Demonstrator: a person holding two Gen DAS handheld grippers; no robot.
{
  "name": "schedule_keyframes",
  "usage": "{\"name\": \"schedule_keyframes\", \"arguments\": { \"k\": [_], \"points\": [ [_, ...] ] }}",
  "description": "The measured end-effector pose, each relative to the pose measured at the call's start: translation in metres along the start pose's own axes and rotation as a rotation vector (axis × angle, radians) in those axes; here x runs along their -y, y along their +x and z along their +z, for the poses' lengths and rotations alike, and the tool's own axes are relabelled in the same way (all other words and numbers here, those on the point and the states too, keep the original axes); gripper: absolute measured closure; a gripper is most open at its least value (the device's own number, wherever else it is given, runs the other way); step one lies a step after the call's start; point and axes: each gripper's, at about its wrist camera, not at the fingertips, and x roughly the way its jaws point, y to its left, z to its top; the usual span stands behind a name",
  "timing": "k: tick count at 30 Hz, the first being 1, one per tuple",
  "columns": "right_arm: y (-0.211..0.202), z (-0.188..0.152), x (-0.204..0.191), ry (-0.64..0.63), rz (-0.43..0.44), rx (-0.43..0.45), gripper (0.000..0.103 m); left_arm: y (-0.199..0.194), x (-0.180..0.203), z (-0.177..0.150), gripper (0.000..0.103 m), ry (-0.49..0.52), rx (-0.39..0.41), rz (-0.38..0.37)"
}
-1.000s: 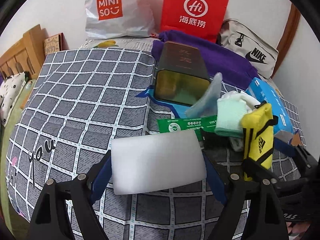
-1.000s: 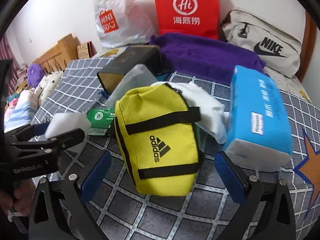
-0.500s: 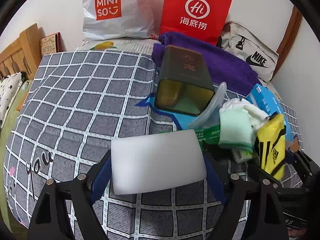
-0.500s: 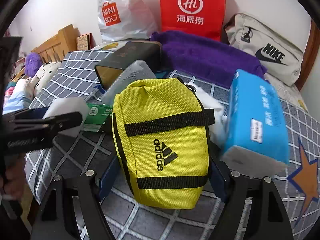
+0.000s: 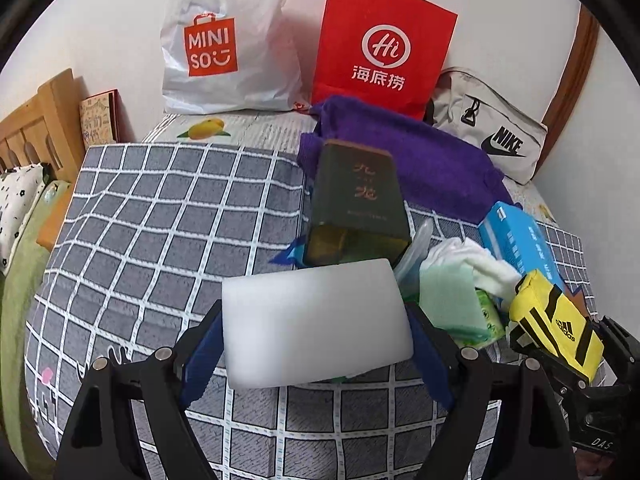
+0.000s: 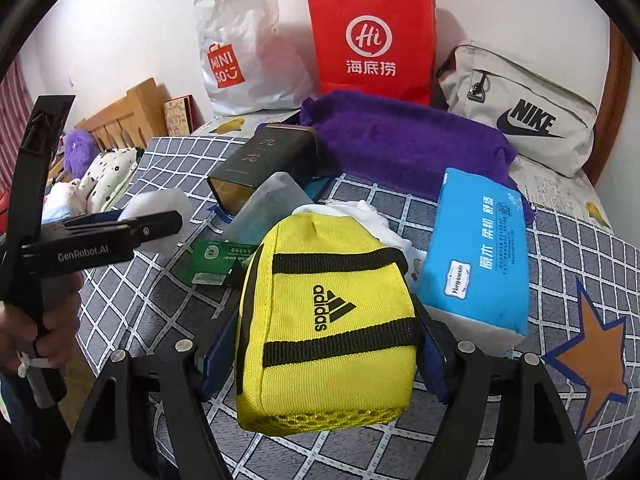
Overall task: Organize soft objects
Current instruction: 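Carry sponge and pouch onto the purple towel and open both grippers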
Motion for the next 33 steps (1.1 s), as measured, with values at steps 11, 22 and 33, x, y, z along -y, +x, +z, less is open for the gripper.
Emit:
{"name": "schedule_keyframes", "arguments": {
  "k": [11, 22, 33],
  "points": [
    [-0.016, 0.028, 0.021, 0.047, 0.021, 0.06, 0.031, -0.008, 0.011, 0.038, 0.019, 0.042, 0.028, -0.01],
    [-0.006, 0.075, 0.06, 0.069, -0.055, 0.099, 0.031, 0.005, 0.035, 0.099, 0.019, 0.118, 0.052, -0.015],
    [0.029, 0.136, 0.107, 0.096, -0.114, 0.13, 0.031, 0.054, 0.06, 0.164, 0.019, 0.191, 0.025, -0.001]
  ]
}}
